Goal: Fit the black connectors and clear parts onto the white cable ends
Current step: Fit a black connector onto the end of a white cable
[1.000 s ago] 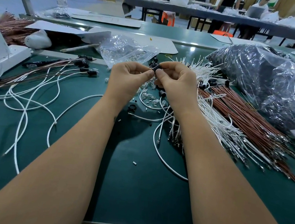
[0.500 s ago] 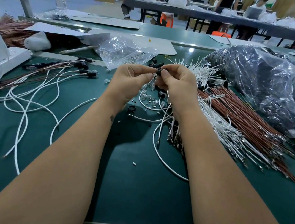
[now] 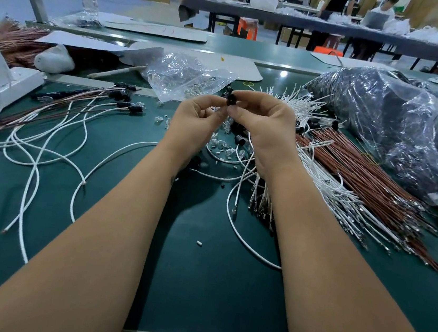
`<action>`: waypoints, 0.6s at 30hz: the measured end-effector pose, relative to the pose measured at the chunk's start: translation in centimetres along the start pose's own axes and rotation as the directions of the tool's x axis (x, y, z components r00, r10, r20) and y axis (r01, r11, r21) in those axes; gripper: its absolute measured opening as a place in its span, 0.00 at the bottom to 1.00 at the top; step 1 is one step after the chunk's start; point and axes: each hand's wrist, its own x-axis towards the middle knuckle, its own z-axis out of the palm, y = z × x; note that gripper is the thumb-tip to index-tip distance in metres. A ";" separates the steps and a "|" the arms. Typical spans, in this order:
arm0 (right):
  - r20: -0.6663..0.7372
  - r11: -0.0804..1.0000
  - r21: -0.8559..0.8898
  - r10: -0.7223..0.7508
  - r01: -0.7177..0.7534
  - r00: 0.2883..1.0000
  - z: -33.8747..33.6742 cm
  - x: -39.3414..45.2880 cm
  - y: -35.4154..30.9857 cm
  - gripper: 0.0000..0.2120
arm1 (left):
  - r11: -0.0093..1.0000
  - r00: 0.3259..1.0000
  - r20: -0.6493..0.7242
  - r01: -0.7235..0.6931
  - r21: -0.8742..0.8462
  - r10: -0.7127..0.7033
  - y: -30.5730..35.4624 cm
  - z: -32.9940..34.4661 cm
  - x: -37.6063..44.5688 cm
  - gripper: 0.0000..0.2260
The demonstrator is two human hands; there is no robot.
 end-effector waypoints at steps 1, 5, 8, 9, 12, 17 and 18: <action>0.011 1.000 0.020 0.003 -0.003 1.000 0.1 0.0 0.0 0.11 | 1.000 1.000 0.007 -0.003 -0.005 0.003 -0.1 0.1 0.0 0.04; 0.006 1.000 0.007 -0.017 0.017 1.000 0.3 -0.2 -0.3 0.10 | 1.000 1.000 0.018 -0.016 0.003 0.016 -0.1 0.1 0.1 0.07; 0.020 0.999 0.004 -0.038 0.038 0.999 0.5 -0.4 -0.5 0.10 | 0.999 0.999 0.039 -0.034 -0.017 0.035 0.0 0.2 0.0 0.10; 0.027 0.999 0.009 -0.043 0.043 0.999 0.5 -0.5 -0.5 0.11 | 0.999 0.998 0.037 -0.043 -0.024 0.044 0.0 0.2 -0.1 0.11; 0.035 0.998 0.024 -0.053 0.052 0.998 0.5 -0.5 -0.6 0.11 | 0.997 0.998 0.014 -0.069 -0.026 0.069 0.0 0.1 0.0 0.11; 0.022 0.994 -0.089 -0.069 0.071 0.997 0.6 -0.6 -0.6 0.11 | 0.993 0.993 -0.038 -0.110 0.030 0.111 -0.4 -0.3 0.3 0.12; 0.012 0.991 -0.117 -0.070 0.071 0.997 0.6 -0.5 -0.6 0.11 | 0.992 0.992 -0.043 -0.117 0.043 0.119 -0.4 -0.4 0.3 0.11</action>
